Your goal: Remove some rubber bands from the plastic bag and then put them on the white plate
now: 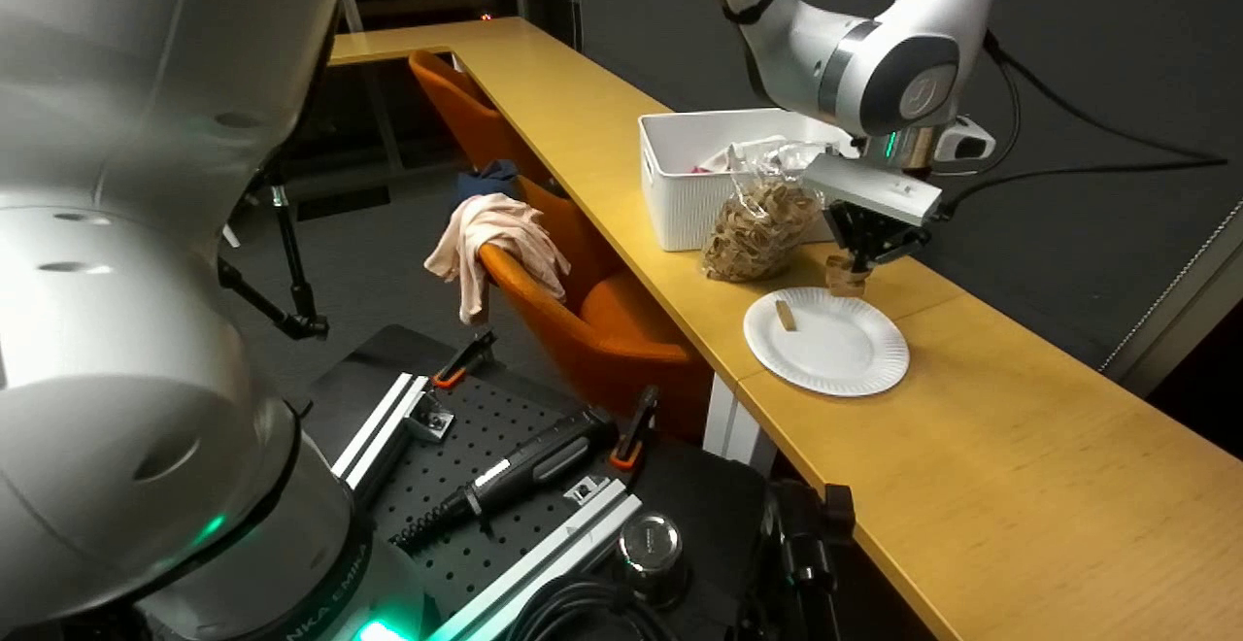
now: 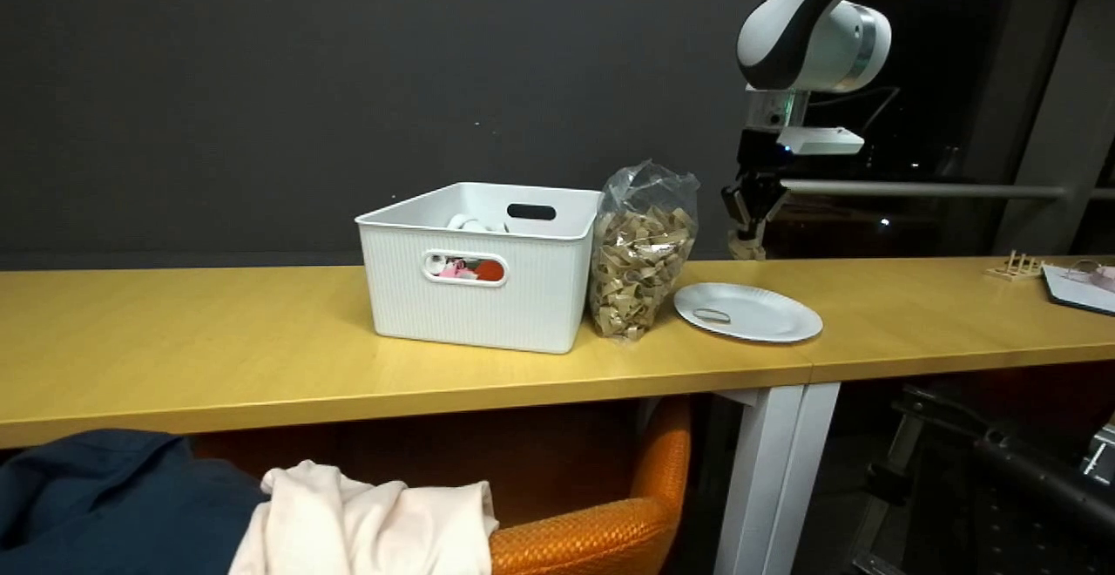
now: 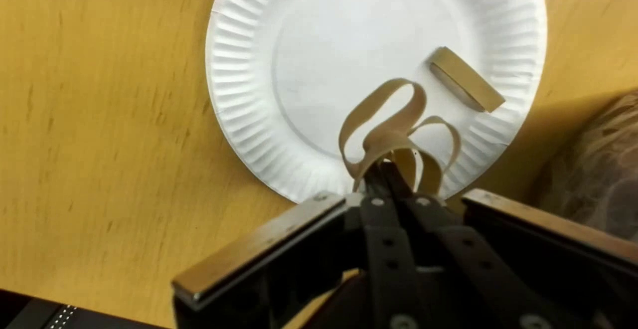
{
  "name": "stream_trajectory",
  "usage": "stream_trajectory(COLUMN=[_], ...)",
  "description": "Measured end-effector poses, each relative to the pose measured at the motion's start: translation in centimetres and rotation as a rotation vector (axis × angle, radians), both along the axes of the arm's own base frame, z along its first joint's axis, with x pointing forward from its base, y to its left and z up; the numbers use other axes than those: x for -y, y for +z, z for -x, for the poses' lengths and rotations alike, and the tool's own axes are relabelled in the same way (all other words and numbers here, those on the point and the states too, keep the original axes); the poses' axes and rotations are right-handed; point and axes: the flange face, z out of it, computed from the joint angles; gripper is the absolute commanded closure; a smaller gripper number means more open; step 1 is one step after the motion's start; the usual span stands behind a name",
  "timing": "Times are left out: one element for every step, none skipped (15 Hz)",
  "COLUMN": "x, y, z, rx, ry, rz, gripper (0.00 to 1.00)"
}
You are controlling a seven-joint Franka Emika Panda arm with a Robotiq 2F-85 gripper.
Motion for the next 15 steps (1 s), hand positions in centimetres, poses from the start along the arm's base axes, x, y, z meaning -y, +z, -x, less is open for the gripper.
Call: stream_trajectory(x=[-0.2,-0.4,-0.5,-0.7,-0.8,-0.8,-0.8,-0.8,-0.8,-0.8,-0.8,-0.7,-0.6,-0.5,-0.5], y=[-0.8,-1.3,-1.6,-1.8,-1.9,-1.9,-1.9,-1.8,-1.6,-1.3,-0.9,-0.3,0.7,1.8,2.9], z=[-0.3,-0.7,-1.0,-1.4,-1.7,-1.9,-2.1,-2.3,-2.4,-2.5,-2.6,-2.6,-2.6,-2.6,-2.6], rx=[0.000,0.001,0.000,0.002,0.005,0.008,0.011,0.013,0.014,0.014,0.018,0.023,0.030,0.038,0.038], ry=[-0.002,-0.004,-0.007,-0.011,-0.015,-0.019,-0.025,-0.029,-0.032,-0.035,-0.037,-0.038,-0.040,-0.041,-0.043], rz=[0.000,0.001,0.000,0.001,0.001,0.002,0.002,0.002,0.001,0.000,0.000,0.001,0.002,0.003,-0.001], gripper=[0.79,0.71,0.64,0.58,0.52,0.44,0.37,0.30,0.24,0.17,0.12,0.05,0.03,0.01,0.03])
